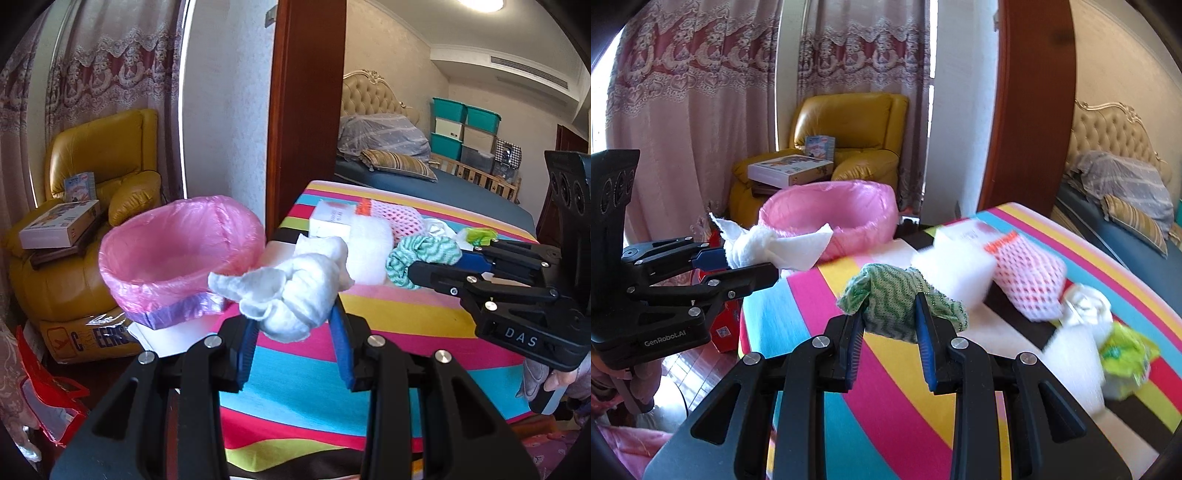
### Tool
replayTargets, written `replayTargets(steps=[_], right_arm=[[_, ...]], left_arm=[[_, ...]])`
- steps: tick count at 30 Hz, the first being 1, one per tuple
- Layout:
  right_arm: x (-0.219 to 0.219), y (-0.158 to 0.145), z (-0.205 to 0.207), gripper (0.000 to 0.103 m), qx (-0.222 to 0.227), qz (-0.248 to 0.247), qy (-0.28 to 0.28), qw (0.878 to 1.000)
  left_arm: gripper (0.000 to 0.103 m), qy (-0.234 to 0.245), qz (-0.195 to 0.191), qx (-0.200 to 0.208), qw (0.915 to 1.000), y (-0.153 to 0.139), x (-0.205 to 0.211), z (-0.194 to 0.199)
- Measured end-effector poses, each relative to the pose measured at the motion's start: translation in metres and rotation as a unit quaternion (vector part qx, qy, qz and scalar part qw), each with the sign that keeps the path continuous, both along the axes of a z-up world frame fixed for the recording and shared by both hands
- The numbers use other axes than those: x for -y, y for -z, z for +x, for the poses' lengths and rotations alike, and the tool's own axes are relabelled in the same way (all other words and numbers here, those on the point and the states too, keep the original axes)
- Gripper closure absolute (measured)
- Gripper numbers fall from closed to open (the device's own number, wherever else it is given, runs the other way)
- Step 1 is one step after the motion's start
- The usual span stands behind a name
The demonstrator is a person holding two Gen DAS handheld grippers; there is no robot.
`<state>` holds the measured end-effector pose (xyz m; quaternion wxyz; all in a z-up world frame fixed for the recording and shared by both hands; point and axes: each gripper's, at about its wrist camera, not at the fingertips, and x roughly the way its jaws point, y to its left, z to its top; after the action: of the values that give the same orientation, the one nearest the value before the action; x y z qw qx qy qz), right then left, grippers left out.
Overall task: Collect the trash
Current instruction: 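Carry the tissue with left tool while right tool carries cloth to bin, then open both tools over the bin, dropping tissue and cloth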
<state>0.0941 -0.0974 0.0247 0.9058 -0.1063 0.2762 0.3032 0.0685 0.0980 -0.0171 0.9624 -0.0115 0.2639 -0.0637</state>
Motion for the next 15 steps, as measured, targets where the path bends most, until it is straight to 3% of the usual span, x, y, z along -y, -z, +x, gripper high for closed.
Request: replayTargets(steps=[8, 15], right_arm=[[-0.042, -0.011, 0.034, 0.075, 0.003, 0.005, -0.026, 1.0], [-0.075, -0.023, 0.074, 0.075, -0.01, 0.037, -0.045, 0.998]], left_arm=[[0.066, -0.044, 0.006, 0.013, 0.9989, -0.013, -0.047, 0.022], [0.066, -0.071, 0.005, -0.005, 0.9974, -0.012, -0.09, 0.061]])
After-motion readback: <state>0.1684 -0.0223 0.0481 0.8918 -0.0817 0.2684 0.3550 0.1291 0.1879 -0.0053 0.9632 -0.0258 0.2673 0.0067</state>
